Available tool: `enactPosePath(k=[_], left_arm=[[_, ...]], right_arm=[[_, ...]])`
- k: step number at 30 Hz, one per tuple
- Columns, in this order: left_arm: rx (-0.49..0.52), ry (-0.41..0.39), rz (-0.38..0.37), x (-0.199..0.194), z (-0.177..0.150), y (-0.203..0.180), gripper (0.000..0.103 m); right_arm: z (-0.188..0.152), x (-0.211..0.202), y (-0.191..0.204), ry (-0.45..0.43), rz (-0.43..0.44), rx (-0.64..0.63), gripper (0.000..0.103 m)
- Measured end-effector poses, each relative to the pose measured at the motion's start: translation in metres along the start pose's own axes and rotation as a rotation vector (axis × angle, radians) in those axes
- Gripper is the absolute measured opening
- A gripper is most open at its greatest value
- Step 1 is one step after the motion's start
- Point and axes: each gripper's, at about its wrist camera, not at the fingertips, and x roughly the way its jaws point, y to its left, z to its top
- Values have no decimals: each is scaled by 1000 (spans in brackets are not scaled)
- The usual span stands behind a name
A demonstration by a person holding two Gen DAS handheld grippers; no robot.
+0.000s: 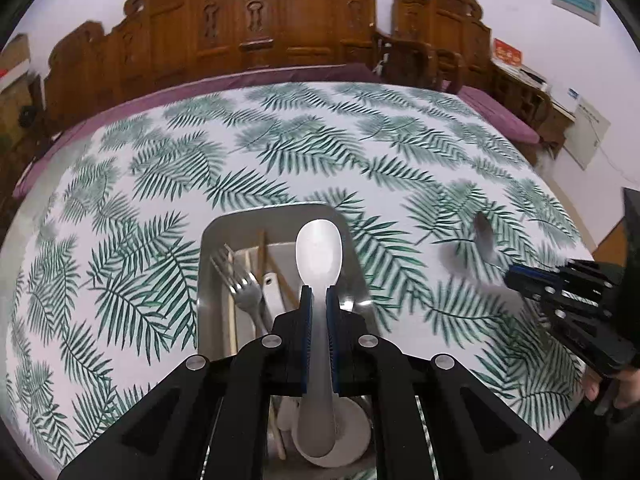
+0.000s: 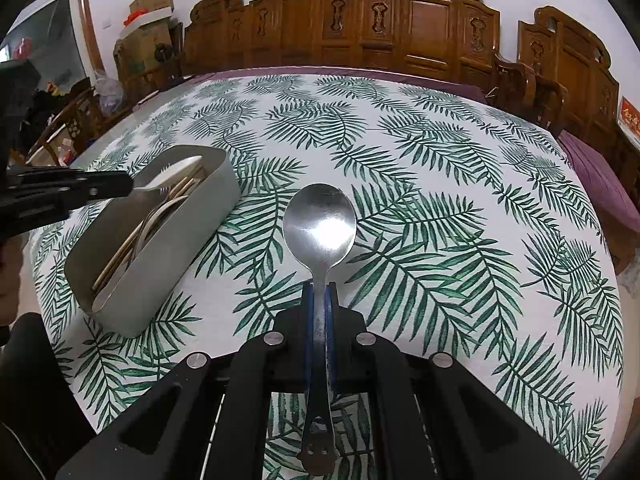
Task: Organize utensils
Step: 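Carry the white spoon over the tray, lower it and open the left gripper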
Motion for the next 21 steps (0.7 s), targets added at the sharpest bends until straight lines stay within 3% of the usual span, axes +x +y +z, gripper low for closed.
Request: enactPosePath(k=[11,15,21], left_arm=[[-23,67,24,39,-3,-2,6],[-24,64,16,34,-6,-2,22],[-24,22,9,7,-15,7,24]], right_arm=[[0,0,4,-2,10,3,7],[0,-1,8,-1,13,-2,7],[6,-5,19,-4,18,-19,7]])
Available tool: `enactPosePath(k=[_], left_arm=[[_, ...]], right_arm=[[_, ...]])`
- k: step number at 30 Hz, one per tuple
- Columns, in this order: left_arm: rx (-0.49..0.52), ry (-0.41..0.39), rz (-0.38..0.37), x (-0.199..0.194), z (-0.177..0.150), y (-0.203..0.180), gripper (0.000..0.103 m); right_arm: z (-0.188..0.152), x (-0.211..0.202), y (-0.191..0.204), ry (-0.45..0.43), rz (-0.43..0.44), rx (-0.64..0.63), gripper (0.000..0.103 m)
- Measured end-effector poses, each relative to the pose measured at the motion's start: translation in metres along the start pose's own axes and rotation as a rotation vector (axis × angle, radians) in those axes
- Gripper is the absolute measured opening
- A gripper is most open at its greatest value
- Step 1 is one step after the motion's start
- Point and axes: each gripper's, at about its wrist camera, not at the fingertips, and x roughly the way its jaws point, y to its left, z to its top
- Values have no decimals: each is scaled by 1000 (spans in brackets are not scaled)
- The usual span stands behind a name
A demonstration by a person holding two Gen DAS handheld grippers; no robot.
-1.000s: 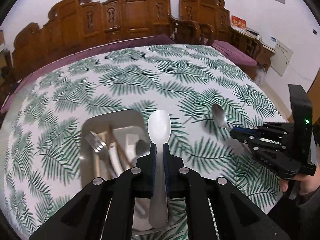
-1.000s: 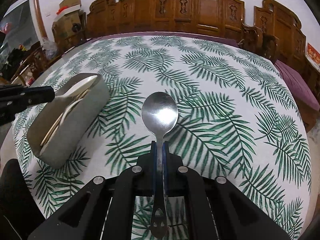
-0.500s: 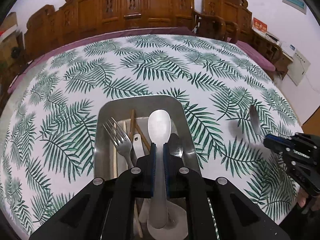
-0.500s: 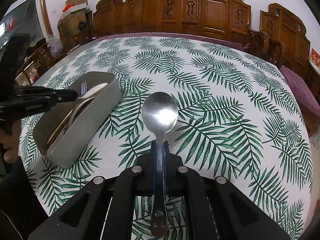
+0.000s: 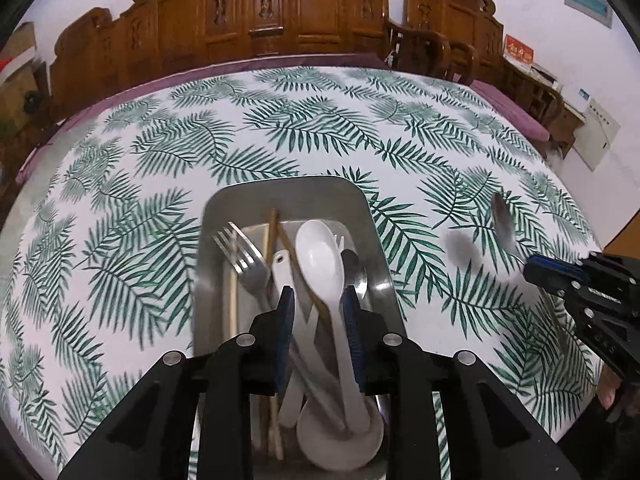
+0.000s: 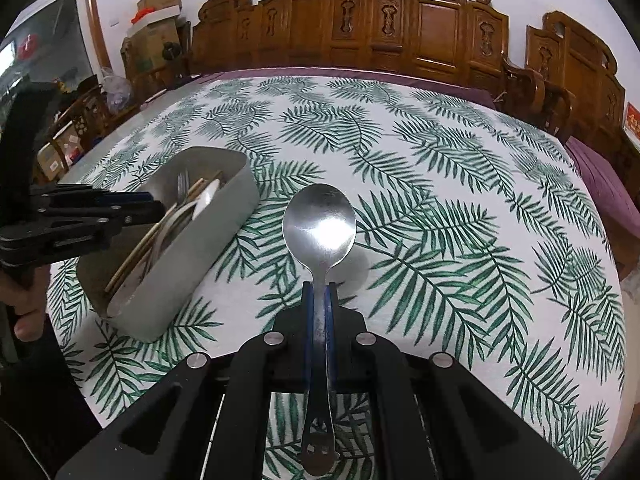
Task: Organize utensils
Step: 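Carry the white spoon over the tray, lower it and open the left gripper, then carry the metal spoon to the tray, lower it and open the right gripper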
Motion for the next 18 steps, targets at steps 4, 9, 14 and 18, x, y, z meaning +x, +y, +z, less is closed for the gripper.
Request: enactPosePath(k=[4,9,14,18], left_arm=[[-6,-22,-2,-19,-8,9,25],[-16,-37,-14,-39,-17,20,27],[-31,-59,-23,-57,-25,34,27],[-43,-70,-30,-68,-29,43,27]], right_arm=[[8,-4,12,-1,6,-25,7],[20,-9,30,-1,10,-53,7],[37,-12,51,-13,28,-71,7],[51,-10,70,-19,47,-83,7]])
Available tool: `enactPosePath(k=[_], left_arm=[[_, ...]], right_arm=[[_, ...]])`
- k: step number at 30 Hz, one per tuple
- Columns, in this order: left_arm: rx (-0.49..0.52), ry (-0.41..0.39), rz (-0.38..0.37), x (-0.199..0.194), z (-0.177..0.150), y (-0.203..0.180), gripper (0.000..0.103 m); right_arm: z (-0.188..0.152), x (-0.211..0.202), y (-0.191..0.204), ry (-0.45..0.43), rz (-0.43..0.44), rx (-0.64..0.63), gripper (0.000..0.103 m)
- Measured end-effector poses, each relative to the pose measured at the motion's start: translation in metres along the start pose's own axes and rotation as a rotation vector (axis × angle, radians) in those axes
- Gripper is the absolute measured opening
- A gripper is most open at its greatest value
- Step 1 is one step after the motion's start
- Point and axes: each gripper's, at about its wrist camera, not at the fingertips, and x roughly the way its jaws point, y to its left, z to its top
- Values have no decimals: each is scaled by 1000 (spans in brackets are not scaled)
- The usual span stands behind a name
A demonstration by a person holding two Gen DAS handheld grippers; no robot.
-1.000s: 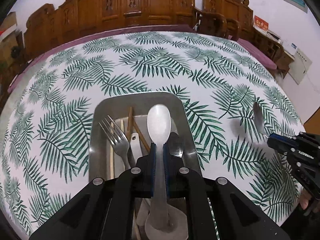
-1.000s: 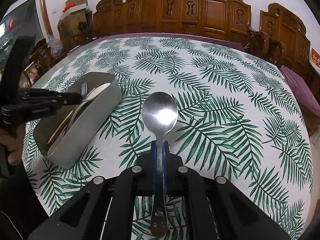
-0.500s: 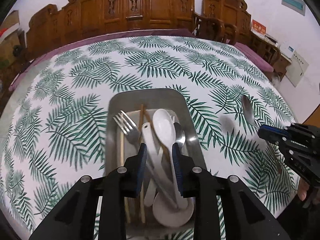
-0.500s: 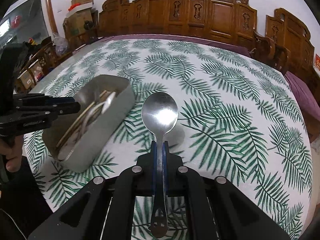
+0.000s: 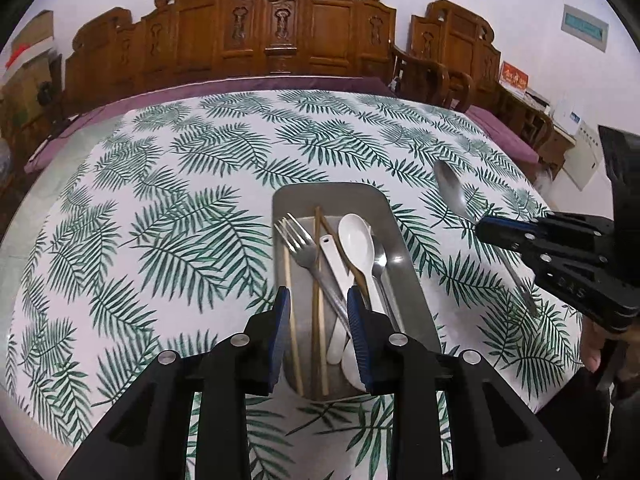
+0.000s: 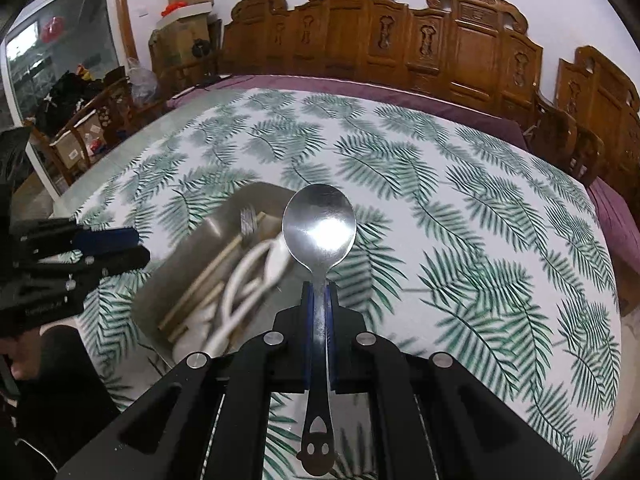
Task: Organize utensils
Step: 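Carry the metal spoon to the tray, lower it and open the right gripper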
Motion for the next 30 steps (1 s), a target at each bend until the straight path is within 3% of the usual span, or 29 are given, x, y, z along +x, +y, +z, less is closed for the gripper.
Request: enactPosePath(k=[18,30], left_arm=[[-32,-25,2,-16,-4,36,28],[-45,-13,2,-14,-11,46,28]], right_arm=[[42,59,63,51,70,5,7],[34,105,59,114,26,77,7]])
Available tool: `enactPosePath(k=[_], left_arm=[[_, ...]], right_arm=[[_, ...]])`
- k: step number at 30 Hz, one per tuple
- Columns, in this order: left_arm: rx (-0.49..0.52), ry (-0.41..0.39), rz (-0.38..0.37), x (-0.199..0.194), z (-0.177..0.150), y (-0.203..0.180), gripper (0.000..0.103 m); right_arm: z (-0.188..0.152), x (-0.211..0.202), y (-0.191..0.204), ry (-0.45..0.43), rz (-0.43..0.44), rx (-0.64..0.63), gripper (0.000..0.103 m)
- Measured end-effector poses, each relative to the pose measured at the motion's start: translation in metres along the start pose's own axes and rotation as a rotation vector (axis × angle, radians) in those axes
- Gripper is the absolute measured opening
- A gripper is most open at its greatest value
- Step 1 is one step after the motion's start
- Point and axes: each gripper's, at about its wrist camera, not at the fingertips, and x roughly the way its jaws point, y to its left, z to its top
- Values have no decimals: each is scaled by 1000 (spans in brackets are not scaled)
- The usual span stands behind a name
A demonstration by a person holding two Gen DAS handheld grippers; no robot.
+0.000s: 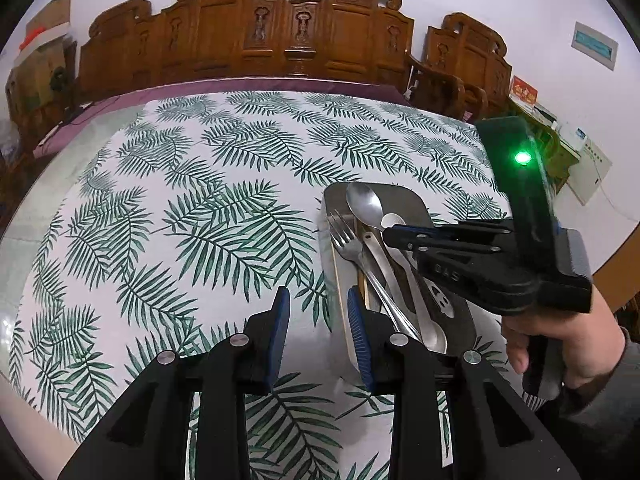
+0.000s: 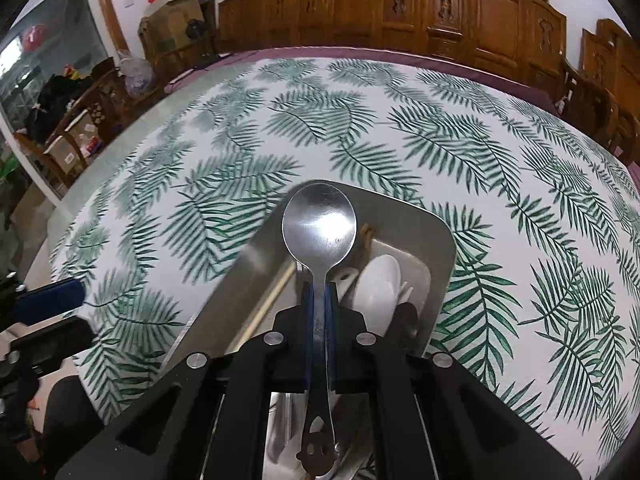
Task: Organize utensils
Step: 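Carry the metal spoon to the tray, lower it and open the right gripper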
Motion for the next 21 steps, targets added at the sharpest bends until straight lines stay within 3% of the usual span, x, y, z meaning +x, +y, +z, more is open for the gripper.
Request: enactPosePath(k=[7,14,21], left_arm=[[2,5,-4,2,-1,-4,28],[3,4,-4,1,-1,-6,28],[-2,-2,-4,-1,-4,-11,28]], right_arm=[[-4,12,-12,18,-26,32,7],[-11,17,-9,30,23,57,8],[-16,-4,-5,-16,38,43,8]])
